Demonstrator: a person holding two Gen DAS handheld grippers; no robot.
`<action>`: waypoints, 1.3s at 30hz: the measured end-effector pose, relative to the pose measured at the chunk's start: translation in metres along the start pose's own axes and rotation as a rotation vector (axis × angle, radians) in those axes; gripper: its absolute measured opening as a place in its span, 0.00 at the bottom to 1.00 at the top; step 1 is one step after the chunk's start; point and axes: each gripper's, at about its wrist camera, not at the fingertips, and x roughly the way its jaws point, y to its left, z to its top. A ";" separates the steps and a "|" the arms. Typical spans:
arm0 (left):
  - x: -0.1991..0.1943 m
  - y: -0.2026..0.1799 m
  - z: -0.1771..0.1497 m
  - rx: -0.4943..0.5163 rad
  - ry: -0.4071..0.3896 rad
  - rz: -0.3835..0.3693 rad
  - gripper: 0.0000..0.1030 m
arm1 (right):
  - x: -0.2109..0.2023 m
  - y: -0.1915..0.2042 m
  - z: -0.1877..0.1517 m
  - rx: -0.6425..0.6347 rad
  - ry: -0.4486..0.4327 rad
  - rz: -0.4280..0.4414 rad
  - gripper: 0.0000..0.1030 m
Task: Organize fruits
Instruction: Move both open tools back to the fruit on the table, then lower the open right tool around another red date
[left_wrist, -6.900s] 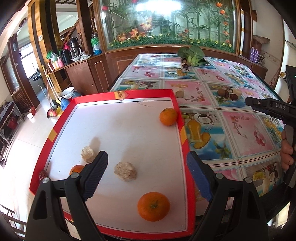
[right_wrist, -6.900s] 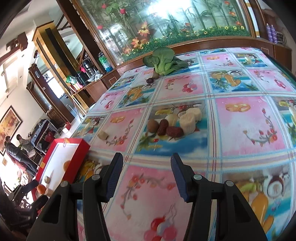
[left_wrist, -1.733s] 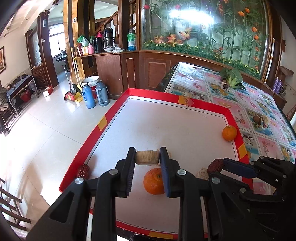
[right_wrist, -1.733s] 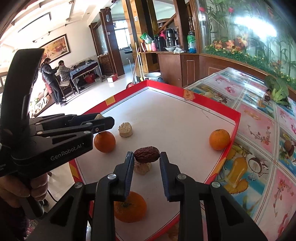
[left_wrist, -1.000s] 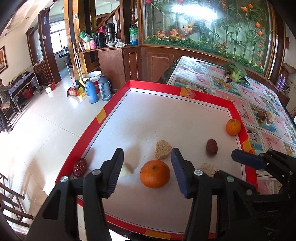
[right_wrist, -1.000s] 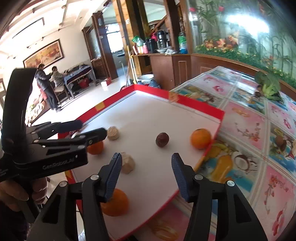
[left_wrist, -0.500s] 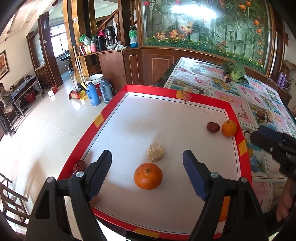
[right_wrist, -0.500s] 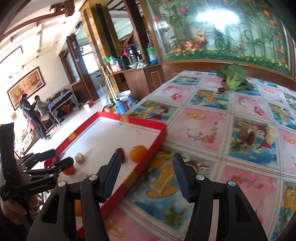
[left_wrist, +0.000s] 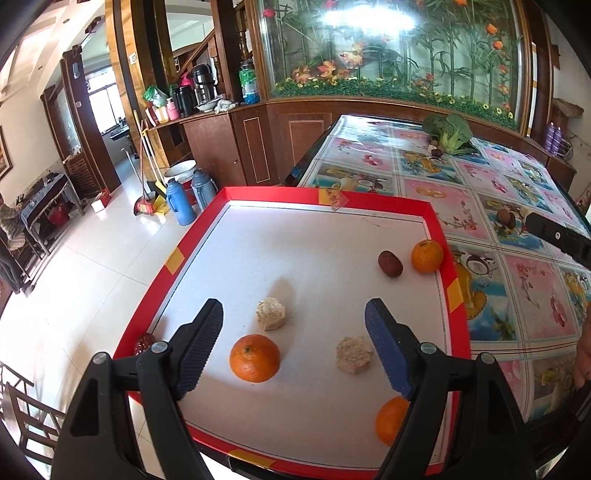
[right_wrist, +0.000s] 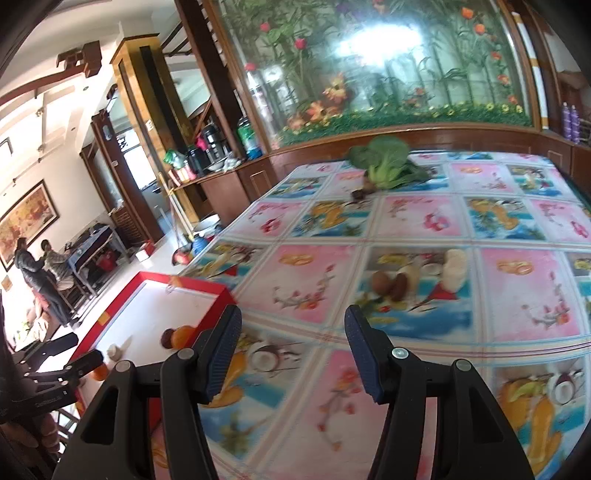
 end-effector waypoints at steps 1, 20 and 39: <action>-0.001 -0.003 0.002 0.006 -0.003 -0.002 0.78 | -0.002 -0.005 0.001 0.006 -0.005 -0.004 0.56; -0.007 -0.148 0.019 0.307 0.009 -0.211 0.81 | 0.011 -0.106 0.005 0.161 0.151 -0.008 0.54; 0.012 -0.171 0.028 0.340 0.049 -0.235 0.81 | 0.085 -0.079 0.015 0.087 0.247 0.000 0.29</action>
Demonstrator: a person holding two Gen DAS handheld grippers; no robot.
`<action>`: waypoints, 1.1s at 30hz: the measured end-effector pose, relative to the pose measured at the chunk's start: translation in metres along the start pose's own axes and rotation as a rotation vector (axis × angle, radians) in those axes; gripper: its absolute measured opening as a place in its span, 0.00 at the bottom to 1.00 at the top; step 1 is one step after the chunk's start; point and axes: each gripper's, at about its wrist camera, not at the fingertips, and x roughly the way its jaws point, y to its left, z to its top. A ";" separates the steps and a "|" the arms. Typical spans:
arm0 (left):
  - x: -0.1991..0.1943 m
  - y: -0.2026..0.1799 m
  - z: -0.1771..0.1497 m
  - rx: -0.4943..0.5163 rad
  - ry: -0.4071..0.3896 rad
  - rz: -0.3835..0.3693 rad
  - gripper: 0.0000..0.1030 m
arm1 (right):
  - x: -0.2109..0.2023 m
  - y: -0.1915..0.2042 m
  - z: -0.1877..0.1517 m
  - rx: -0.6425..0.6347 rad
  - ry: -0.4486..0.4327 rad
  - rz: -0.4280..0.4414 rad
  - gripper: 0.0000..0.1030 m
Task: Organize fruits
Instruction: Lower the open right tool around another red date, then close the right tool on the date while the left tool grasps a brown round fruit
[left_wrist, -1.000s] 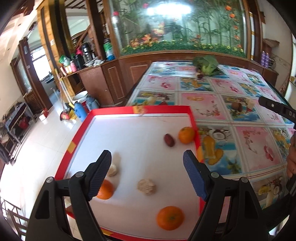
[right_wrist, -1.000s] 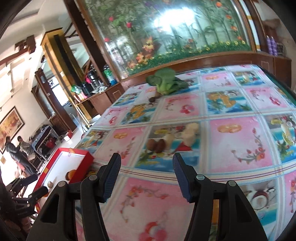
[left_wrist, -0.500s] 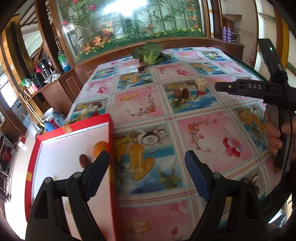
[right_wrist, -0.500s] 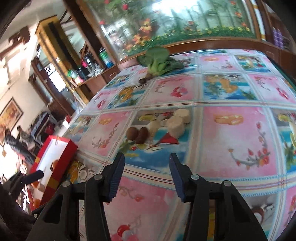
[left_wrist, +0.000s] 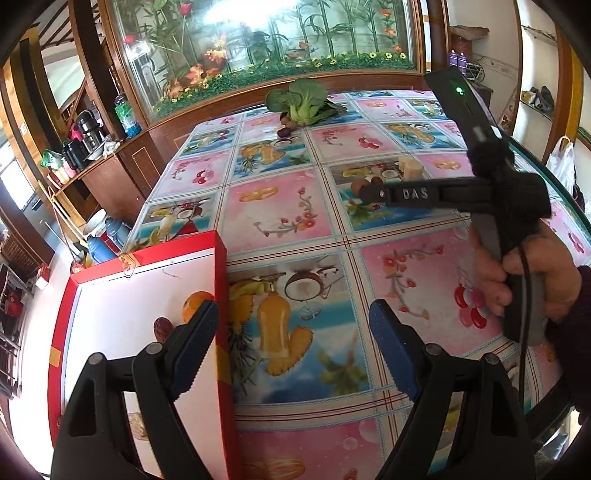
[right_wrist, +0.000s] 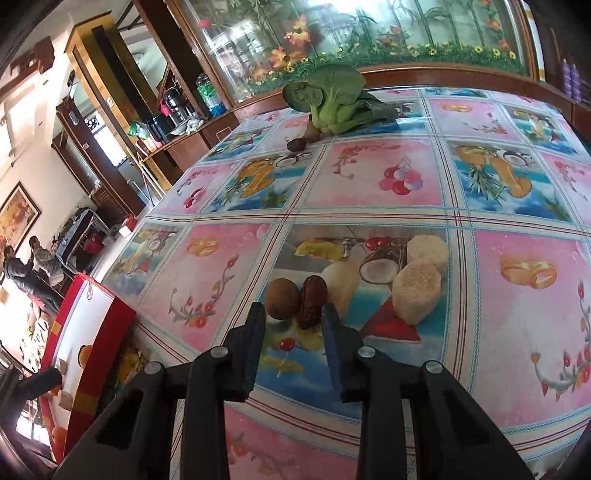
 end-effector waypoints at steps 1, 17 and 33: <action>0.001 0.001 0.000 -0.001 0.002 -0.002 0.81 | 0.001 -0.001 0.001 0.004 0.003 0.000 0.28; 0.035 0.008 0.047 -0.003 0.017 0.031 0.81 | 0.005 -0.005 0.013 -0.058 0.014 -0.077 0.23; 0.072 0.000 0.077 0.041 0.056 0.134 0.81 | 0.008 -0.008 0.024 -0.093 0.120 -0.082 0.14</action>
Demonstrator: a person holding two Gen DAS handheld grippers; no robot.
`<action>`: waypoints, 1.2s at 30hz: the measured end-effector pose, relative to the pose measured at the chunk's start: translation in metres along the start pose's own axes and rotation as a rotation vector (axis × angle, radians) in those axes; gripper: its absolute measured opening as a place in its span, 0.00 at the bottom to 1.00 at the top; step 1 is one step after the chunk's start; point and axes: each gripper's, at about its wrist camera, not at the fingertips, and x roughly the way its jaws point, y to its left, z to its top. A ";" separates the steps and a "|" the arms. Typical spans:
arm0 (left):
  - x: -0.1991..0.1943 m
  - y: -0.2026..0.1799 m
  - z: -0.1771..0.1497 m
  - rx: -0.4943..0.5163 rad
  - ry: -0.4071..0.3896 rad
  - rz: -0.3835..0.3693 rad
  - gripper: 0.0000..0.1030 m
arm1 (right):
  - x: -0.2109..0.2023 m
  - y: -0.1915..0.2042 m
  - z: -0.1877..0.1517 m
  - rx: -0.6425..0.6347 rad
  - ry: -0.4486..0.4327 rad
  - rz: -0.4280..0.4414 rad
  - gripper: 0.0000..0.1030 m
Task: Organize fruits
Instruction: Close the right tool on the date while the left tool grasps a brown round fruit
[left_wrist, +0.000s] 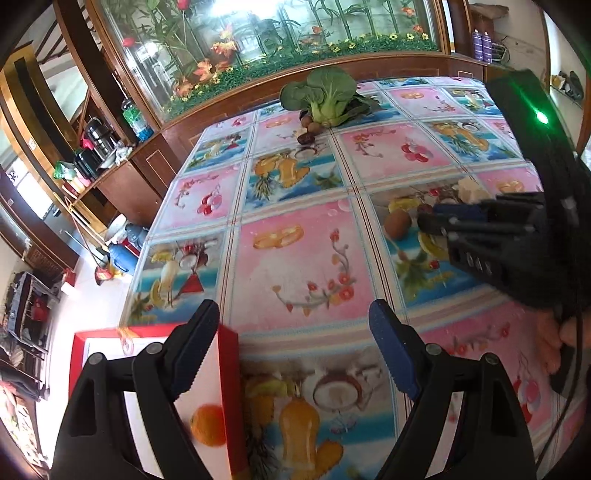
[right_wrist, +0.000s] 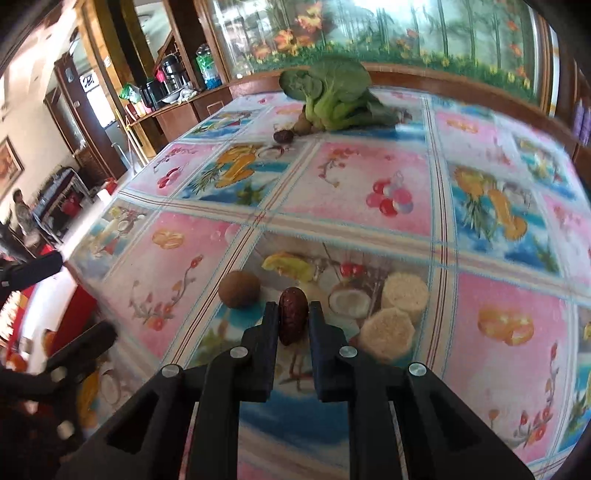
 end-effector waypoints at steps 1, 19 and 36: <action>0.002 -0.001 0.003 0.005 -0.004 0.002 0.81 | -0.002 -0.003 -0.001 0.018 0.018 0.010 0.14; 0.055 -0.054 0.051 0.103 0.022 -0.134 0.68 | -0.016 -0.025 -0.011 0.116 0.089 0.063 0.14; 0.070 -0.060 0.054 0.026 0.046 -0.270 0.25 | -0.014 -0.023 -0.010 0.112 0.065 0.076 0.14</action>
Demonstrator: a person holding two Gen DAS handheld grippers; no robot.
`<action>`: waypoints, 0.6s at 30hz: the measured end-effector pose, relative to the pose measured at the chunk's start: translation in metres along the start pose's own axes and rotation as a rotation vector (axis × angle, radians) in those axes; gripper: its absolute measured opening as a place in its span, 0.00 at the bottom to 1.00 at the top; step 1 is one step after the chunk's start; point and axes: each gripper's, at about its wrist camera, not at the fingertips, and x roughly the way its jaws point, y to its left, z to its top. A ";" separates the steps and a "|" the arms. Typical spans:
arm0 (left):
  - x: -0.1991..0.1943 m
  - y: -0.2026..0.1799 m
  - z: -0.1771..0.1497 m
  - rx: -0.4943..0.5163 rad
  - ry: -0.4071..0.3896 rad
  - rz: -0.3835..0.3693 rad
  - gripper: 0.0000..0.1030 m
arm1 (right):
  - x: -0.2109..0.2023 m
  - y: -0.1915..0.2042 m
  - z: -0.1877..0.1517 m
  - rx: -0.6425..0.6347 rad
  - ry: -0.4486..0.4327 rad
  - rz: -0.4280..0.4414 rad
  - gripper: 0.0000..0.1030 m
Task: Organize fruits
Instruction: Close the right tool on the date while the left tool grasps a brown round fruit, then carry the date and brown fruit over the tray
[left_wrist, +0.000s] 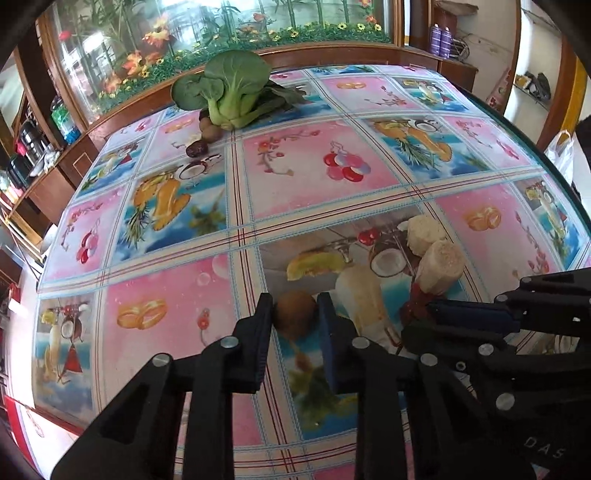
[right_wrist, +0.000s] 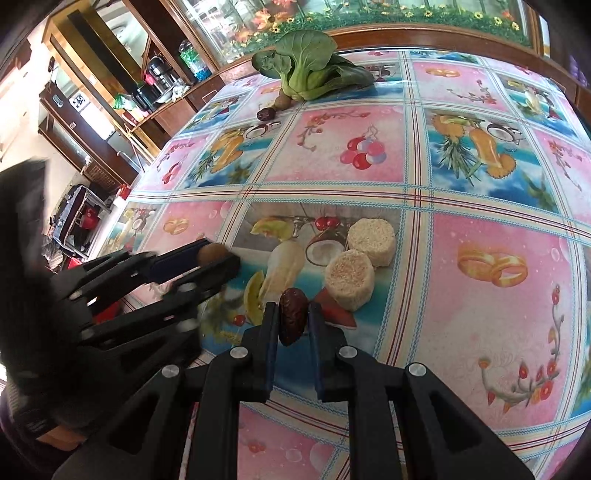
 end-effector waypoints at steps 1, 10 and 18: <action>-0.002 0.001 -0.001 -0.012 -0.001 -0.003 0.25 | -0.001 0.001 0.000 -0.004 -0.009 0.002 0.14; -0.083 0.015 -0.035 -0.087 -0.141 0.042 0.25 | -0.022 0.035 -0.013 -0.069 -0.186 0.049 0.13; -0.163 0.047 -0.094 -0.126 -0.281 0.176 0.25 | -0.032 0.102 -0.049 -0.110 -0.265 0.209 0.13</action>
